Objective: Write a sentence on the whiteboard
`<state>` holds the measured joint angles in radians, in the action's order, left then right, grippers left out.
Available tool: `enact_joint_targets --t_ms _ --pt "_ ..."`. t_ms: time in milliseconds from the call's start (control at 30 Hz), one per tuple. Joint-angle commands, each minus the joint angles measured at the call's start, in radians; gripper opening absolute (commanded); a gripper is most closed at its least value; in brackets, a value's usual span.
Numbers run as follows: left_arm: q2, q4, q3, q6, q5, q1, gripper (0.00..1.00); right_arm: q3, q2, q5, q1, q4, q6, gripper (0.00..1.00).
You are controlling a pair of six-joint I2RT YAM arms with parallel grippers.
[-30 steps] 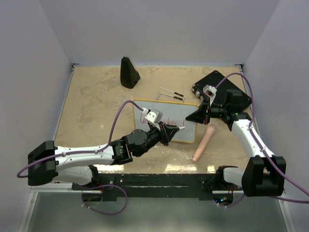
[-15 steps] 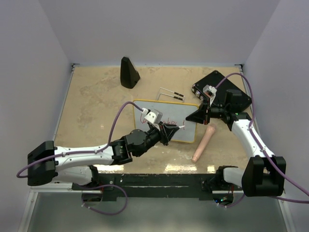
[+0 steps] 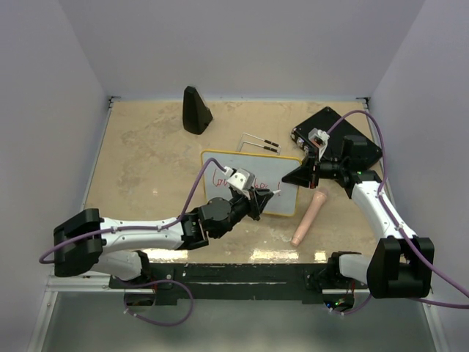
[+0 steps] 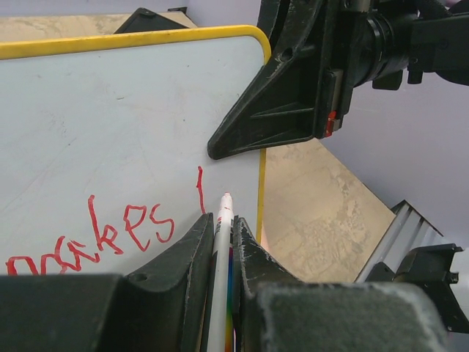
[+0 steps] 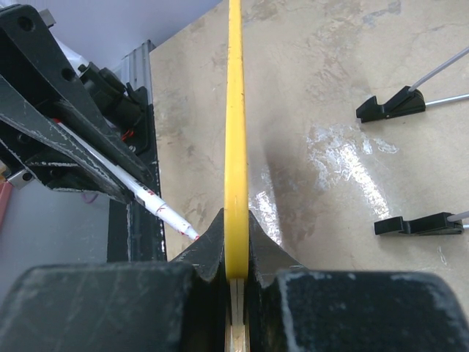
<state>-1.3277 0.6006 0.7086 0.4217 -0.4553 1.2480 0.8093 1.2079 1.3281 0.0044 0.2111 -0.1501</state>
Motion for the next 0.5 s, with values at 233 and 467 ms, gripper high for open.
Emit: enact_joint_targets --t_ms 233,467 --pt "-0.041 0.103 0.040 -0.021 -0.072 0.008 0.00 0.005 -0.037 0.094 -0.003 -0.056 0.020 0.00" --pt "-0.067 0.111 0.049 -0.024 -0.098 0.008 0.00 0.001 -0.039 0.094 -0.003 -0.056 0.023 0.00"
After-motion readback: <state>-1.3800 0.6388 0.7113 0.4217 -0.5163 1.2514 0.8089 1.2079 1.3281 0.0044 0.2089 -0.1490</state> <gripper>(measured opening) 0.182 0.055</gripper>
